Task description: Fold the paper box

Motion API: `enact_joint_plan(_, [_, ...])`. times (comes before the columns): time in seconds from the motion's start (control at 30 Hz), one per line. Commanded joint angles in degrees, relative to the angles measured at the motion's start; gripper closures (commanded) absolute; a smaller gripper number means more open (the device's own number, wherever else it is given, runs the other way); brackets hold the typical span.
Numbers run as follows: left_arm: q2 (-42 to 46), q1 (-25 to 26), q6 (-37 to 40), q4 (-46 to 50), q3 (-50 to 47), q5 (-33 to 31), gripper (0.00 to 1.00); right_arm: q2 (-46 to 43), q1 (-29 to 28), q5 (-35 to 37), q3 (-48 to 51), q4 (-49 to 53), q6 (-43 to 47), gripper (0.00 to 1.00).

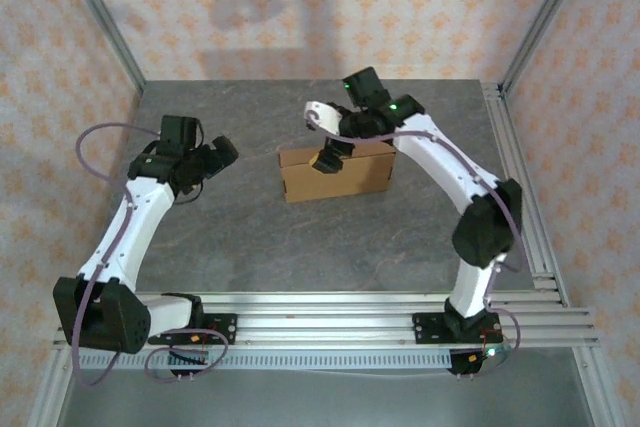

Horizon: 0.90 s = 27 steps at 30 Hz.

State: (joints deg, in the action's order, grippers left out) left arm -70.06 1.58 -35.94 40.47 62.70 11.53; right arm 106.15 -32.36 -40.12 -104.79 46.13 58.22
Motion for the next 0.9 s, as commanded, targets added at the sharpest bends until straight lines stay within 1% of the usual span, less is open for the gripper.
enact_joint_plan(0.0, [3.22, -0.87, 0.94, 3.02, -1.96, -0.27, 0.0, 7.72, -1.45, -2.51, -10.66, 16.75, 12.41, 0.01])
enact_joint_plan(0.1, [4.99, -0.97, 0.74, 3.39, -3.55, -0.51, 0.0, 14.95, -2.51, -2.28, -21.19, 24.07, 15.78, 0.01])
enact_joint_plan(0.23, [6.35, -0.99, 0.61, 3.54, -4.94, -0.72, 0.0, 23.82, -3.84, -2.6, -34.2, 31.96, 17.77, 0.0])
enact_joint_plan(0.3, [6.66, -1.12, 0.74, 3.59, -5.53, -0.89, 0.0, 27.1, -4.65, -2.56, -39.4, 34.57, 17.98, 0.03])
enact_joint_plan(0.4, [6.43, -1.06, 1.27, 3.52, -5.83, -1.07, 0.0, 28.89, -5.75, -2.05, -40.76, 34.07, 17.34, 0.12])
enact_joint_plan(0.53, [5.69, -1.06, 1.88, 3.22, -5.75, -0.53, 0.0, 29.91, -6.44, -0.99, -40.62, 32.68, 16.0, 0.22])
enact_joint_plan(0.67, [4.89, -1.1, 2.36, 3.13, -5.61, -0.19, 0.0, 29.85, -6.66, 0.44, -40.66, 32.14, 15.18, 0.36])
enact_joint_plan(0.73, [4.76, -1.12, 2.47, 2.96, -5.74, 0.02, 0.0, 29.58, -6.66, 1.46, -40.62, 32.09, 15.01, 0.39])
enact_joint_plan(0.8, [4.85, -1.13, 2.44, 2.71, -5.87, 0.03, 0.0, 29.23, -6.71, 2.67, -40.55, 31.92, 14.92, 0.45])
enact_joint_plan(0.87, [5.02, -1.1, 2.37, 2.49, -6.17, 0.01, 0.0, 28.83, -6.69, 3.98, -40.39, 31.68, 14.82, 0.47])
